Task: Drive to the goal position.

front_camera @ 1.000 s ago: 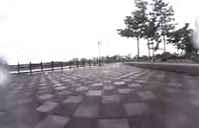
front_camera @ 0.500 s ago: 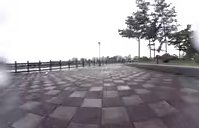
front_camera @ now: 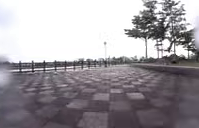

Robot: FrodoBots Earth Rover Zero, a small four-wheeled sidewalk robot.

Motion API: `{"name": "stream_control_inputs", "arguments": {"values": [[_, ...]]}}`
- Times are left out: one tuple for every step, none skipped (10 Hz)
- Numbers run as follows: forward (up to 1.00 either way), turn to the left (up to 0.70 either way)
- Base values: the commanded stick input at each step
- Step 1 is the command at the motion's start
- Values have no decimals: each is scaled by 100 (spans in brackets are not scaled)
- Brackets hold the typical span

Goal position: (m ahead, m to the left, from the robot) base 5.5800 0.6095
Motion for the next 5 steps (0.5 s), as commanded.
{"name": "stream_control_inputs", "arguments": {"values": [[100,0],[100,0],[100,0],[100,4],[100,11]]}}
